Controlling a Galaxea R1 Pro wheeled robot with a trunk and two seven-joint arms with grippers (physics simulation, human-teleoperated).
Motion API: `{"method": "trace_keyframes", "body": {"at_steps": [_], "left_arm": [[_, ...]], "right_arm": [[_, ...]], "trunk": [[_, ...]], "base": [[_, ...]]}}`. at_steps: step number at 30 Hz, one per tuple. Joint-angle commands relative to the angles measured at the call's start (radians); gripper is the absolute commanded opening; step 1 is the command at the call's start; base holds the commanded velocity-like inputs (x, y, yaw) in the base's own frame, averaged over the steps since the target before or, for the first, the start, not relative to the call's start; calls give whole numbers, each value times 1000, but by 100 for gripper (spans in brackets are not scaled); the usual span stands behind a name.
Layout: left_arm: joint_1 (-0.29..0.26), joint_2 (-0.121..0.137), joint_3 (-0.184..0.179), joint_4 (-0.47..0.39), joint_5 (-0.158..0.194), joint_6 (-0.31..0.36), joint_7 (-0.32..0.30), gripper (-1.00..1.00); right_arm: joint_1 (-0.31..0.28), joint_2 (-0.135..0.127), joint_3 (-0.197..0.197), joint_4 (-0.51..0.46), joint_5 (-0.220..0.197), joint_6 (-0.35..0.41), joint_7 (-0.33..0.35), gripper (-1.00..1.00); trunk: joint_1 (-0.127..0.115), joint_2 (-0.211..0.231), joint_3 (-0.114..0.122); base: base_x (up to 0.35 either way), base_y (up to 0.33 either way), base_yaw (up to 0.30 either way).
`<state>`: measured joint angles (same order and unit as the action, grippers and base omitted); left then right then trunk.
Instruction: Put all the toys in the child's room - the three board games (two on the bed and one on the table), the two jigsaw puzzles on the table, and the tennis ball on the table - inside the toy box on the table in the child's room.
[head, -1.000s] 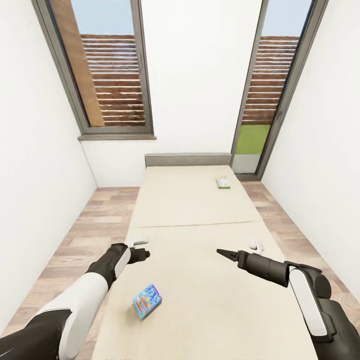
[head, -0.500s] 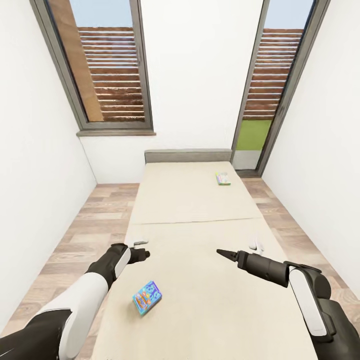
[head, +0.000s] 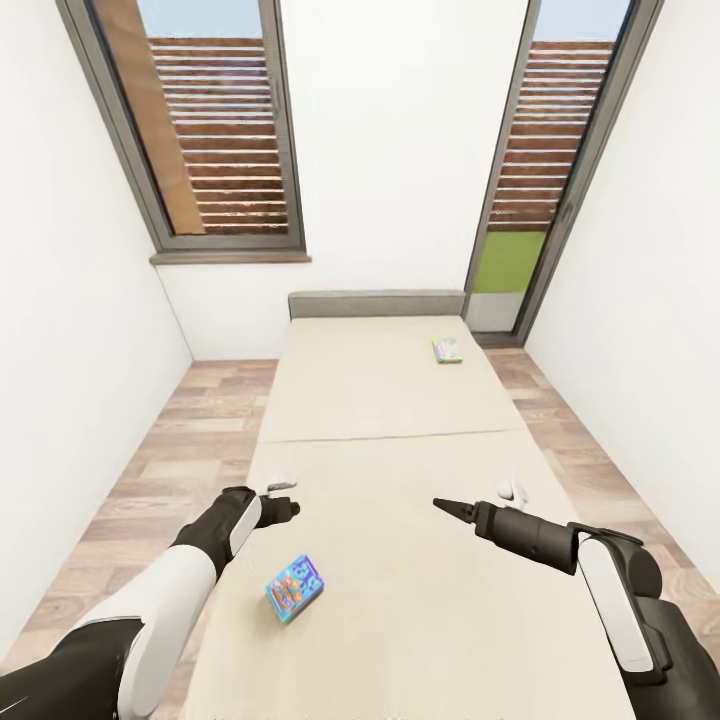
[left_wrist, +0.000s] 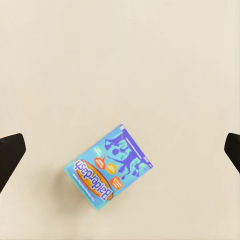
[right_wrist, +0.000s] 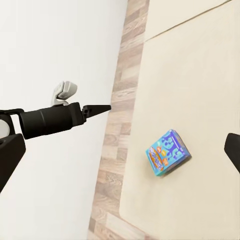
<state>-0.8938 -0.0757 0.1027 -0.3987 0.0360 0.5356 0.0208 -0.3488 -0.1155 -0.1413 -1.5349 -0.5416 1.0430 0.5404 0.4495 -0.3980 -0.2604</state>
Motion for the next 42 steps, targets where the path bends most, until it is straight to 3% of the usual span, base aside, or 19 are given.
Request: {"method": "trace_keyframes", "body": {"at_steps": [1, 42], "left_arm": [[-1, -1, 6, -2, 4, 6, 2, 100], [-1, -1, 6, -2, 4, 6, 5, 100]], "right_arm": [[-1, 0, -1, 0, 7, 4, 9, 100], [-2, -1, -1, 1, 14, 4, 9, 100]], "trunk": [[1, -2, -4], [1, -2, -71]], "base": [[0, 0, 0], [0, 0, 0]]}}
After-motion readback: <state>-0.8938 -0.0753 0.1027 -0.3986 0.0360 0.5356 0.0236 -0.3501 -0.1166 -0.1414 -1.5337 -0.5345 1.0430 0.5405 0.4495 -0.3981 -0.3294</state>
